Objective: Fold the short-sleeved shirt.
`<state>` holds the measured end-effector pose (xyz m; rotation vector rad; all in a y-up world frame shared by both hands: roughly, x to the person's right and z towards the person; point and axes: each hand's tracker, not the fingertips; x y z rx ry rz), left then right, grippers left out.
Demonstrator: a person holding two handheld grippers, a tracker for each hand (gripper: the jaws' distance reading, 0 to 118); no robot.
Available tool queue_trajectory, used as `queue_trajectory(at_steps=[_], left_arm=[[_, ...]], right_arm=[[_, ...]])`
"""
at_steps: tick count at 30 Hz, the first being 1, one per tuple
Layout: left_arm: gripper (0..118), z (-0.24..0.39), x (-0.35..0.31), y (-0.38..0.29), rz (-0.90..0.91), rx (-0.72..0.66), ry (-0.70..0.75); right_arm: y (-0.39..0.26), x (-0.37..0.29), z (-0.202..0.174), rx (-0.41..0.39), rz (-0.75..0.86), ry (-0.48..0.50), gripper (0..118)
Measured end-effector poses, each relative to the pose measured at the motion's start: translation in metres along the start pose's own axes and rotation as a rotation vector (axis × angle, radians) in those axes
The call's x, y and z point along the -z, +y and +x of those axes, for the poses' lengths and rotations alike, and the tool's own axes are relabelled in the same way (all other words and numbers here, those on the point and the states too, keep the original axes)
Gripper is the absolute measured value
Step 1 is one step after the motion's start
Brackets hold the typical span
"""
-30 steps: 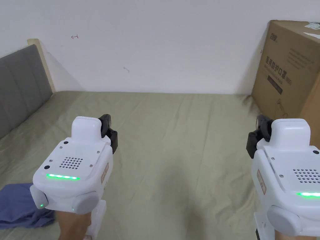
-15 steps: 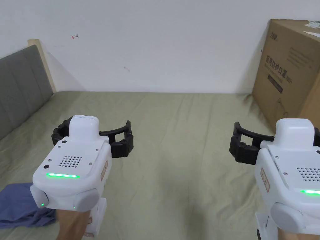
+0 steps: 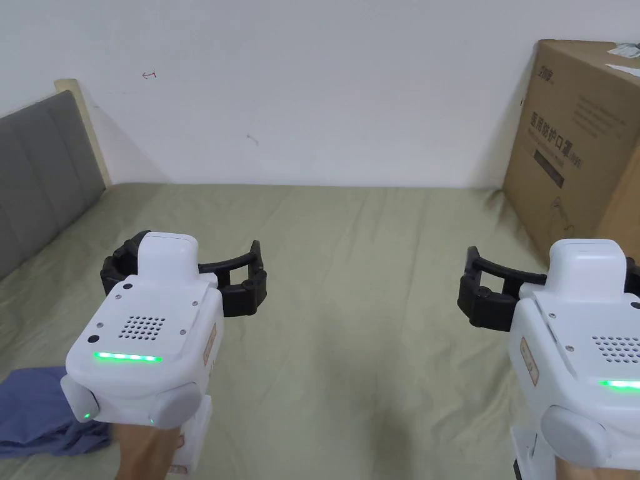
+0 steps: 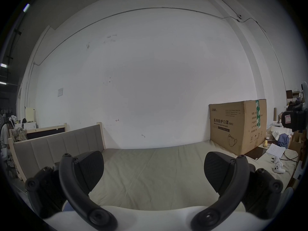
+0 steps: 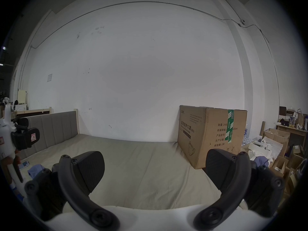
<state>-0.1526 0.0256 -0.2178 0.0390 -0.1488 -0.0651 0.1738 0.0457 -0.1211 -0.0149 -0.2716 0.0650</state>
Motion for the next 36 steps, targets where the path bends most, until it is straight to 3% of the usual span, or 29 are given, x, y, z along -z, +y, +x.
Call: queue_trajectory(at_steps=[36], left_arm=[[117,-0.0027,-0.0012,0.0001,-0.002,-0.009,0.004]], right_arm=[[-0.0011,0.0057,-0.0052,-0.009,0.003,0.012,118]])
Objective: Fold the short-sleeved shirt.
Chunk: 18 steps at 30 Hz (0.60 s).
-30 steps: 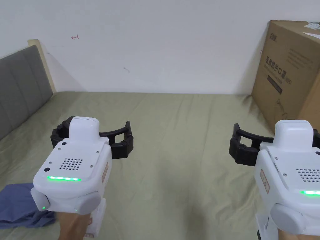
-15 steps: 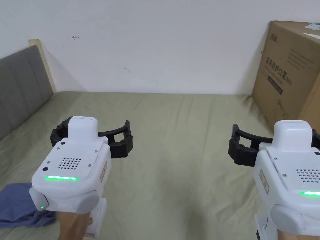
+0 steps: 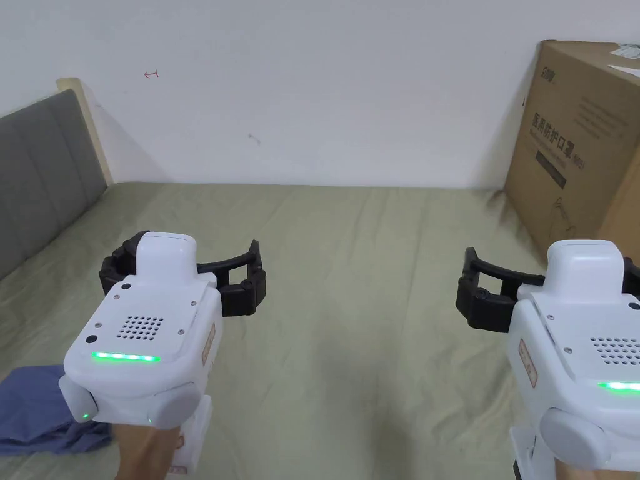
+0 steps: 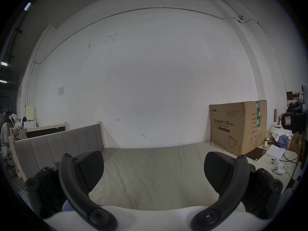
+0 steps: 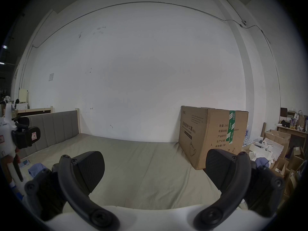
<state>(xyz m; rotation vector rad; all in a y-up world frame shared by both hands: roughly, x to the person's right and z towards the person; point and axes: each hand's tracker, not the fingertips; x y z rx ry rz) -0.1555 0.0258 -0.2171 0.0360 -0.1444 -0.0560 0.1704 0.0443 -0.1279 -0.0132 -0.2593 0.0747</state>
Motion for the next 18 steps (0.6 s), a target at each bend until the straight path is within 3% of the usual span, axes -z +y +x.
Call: queue_trajectory(at_steps=[18], left_arm=[[117,-0.0011,-0.0012,0.0001,0.003,0.003,0.007]], right_arm=[[0.0015,-0.0023,0.0005,-0.006,0.003,-0.002,118]])
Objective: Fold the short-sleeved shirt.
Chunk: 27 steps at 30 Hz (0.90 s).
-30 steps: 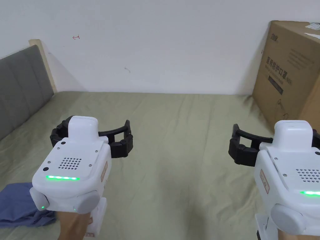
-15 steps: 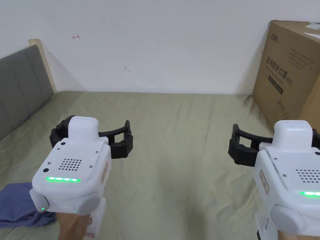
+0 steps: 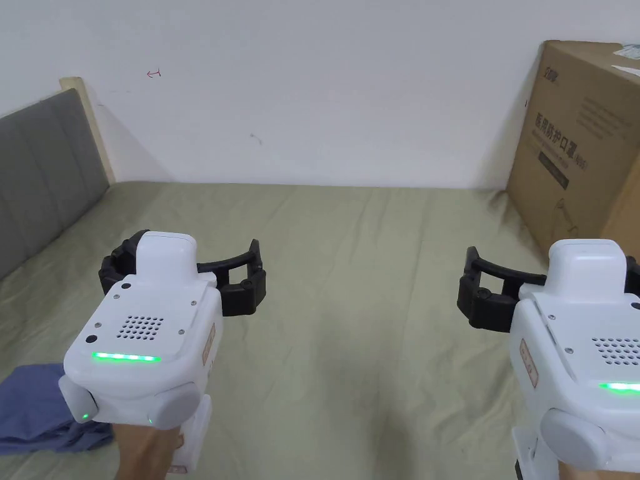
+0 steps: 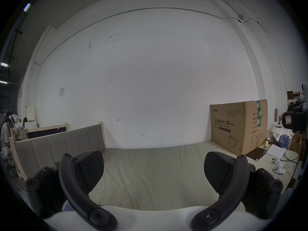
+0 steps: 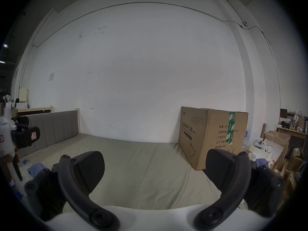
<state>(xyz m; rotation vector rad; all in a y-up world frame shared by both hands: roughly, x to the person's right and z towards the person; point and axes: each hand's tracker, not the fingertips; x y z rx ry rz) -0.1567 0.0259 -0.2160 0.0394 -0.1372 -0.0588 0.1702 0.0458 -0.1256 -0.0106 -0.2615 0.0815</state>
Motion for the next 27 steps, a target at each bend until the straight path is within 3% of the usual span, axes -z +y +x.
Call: queue_trajectory(at_steps=[13,17,22,24,27], left_arm=[[117,0.0,0.0,-0.001,-0.003,0.012,-0.002],[117,-0.002,0.0,-0.002,-0.006,0.003,-0.003],[117,-0.005,0.0,-0.001,-0.003,-0.006,-0.001],[117,-0.006,0.0,0.0,-0.001,-0.011,-0.001],[117,-0.006,0.001,0.0,0.001,-0.015,0.001]], right_arm=[[0.003,0.004,-0.002,-0.001,-0.039,-0.027,118],[0.004,0.009,-0.006,0.07,-0.134,-0.178,118],[0.013,0.017,0.006,0.234,-0.368,-0.051,118],[0.018,0.021,0.007,0.256,-0.457,-0.103,118],[0.026,0.025,0.003,0.219,-0.554,-0.211,118]])
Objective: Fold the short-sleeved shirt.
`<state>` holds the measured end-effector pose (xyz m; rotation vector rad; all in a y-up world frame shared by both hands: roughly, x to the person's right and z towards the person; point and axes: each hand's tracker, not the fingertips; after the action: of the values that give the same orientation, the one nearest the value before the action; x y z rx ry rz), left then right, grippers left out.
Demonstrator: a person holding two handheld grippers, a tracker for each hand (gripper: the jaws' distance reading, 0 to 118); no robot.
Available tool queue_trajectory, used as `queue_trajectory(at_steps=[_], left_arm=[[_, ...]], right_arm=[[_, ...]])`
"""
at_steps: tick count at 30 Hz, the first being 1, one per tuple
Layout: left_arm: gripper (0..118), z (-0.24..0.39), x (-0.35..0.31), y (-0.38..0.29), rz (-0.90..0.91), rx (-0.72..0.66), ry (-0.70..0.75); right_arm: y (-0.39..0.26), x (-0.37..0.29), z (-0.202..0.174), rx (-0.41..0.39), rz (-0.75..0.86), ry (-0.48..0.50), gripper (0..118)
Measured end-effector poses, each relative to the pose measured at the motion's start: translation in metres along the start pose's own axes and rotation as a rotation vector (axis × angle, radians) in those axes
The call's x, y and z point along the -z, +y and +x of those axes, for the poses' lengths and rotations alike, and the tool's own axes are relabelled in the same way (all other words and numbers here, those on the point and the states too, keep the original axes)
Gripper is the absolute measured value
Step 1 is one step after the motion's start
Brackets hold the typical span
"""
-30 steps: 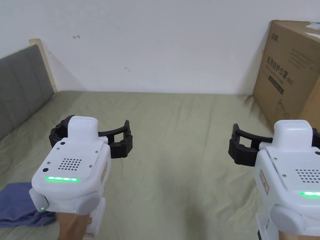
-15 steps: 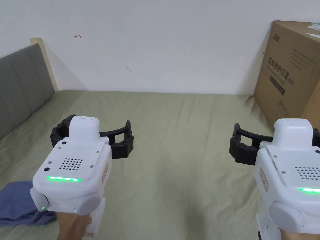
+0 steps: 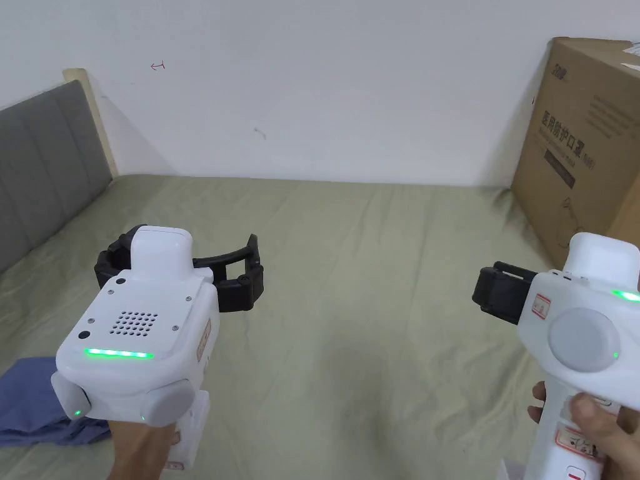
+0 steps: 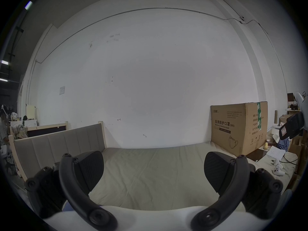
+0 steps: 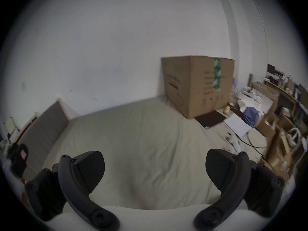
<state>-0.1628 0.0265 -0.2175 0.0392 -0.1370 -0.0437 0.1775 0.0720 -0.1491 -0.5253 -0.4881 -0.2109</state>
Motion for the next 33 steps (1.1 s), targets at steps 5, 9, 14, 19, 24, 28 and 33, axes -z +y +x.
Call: queue_trajectory(at_steps=[5,9,14,19,24,28,33], left_arm=[[117,-0.001,0.0,0.0,0.0,-0.007,-0.001],[117,-0.001,0.001,0.0,0.001,-0.01,0.0],[117,-0.001,0.001,0.001,0.004,-0.005,-0.001],[117,-0.001,0.002,0.001,0.006,-0.012,-0.002],[117,0.0,0.002,0.0,0.004,-0.018,-0.002],[117,0.0,0.002,-0.002,-0.001,-0.018,-0.005],[117,0.0,0.002,-0.003,-0.004,-0.015,-0.005]], right_arm=[[0.005,0.001,-0.006,-0.069,-0.024,-0.031,118],[0.004,0.004,-0.006,-0.082,-0.013,-0.039,118],[0.0,0.004,-0.003,-0.068,-0.001,-0.012,118],[0.001,-0.001,-0.003,-0.081,0.027,0.002,118],[0.002,0.0,-0.004,-0.07,0.015,-0.015,118],[-0.002,-0.003,-0.006,-0.085,0.026,-0.025,118],[-0.007,-0.007,-0.01,-0.098,0.065,0.011,118]])
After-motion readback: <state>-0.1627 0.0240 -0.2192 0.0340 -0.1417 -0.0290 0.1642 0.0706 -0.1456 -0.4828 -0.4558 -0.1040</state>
